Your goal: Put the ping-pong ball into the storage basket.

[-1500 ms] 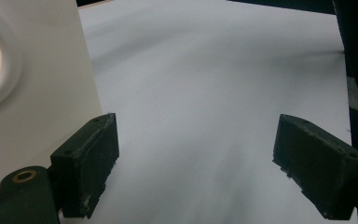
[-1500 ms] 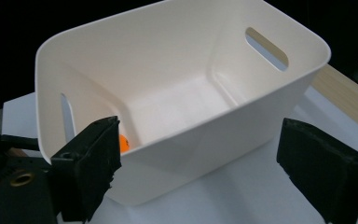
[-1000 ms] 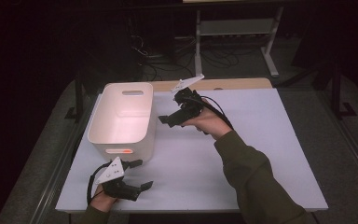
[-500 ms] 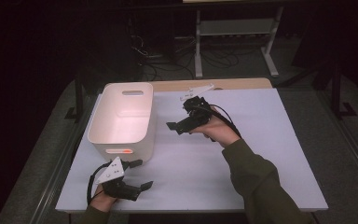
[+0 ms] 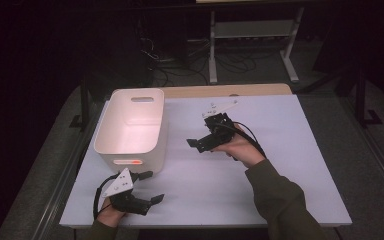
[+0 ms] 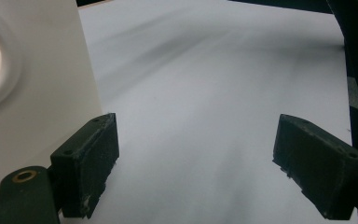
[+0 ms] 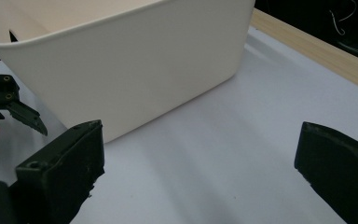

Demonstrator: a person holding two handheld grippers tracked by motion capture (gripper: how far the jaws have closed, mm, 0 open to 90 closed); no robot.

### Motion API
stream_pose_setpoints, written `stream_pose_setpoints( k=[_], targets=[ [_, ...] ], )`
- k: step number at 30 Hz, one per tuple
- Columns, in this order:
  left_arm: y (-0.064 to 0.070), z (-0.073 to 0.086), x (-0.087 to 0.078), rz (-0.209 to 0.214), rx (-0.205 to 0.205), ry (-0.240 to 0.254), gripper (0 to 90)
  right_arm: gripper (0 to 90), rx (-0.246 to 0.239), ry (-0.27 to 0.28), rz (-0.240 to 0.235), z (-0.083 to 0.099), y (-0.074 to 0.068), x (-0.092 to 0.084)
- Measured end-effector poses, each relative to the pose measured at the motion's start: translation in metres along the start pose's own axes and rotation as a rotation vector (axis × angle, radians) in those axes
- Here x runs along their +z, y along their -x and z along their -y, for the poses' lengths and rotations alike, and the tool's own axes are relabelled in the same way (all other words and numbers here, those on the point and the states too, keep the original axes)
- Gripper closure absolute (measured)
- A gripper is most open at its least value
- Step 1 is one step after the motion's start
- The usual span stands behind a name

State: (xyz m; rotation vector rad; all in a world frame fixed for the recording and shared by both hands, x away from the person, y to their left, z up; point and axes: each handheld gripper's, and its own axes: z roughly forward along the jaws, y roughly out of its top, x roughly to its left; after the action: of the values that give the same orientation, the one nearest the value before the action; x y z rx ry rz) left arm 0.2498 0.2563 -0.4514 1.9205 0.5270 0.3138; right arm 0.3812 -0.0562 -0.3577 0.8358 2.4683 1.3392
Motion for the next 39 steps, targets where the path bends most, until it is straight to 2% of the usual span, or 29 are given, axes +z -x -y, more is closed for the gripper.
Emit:
stream_pose_setpoints(
  k=[12,21,39],
  targets=[
    [0.0,0.0,0.0,-0.004,0.0,0.002,14.1,0.9,0.029,0.032,0.026,0.024,0.004,-0.018],
    [0.001,0.0,0.0,-0.004,0.001,0.004,14.1,0.9,0.049,0.024,0.063,0.041,0.009,-0.03],
    [0.001,0.0,0.0,-0.006,0.003,0.005,14.1,0.9,0.094,0.018,0.125,0.08,0.008,-0.056]
  ],
)
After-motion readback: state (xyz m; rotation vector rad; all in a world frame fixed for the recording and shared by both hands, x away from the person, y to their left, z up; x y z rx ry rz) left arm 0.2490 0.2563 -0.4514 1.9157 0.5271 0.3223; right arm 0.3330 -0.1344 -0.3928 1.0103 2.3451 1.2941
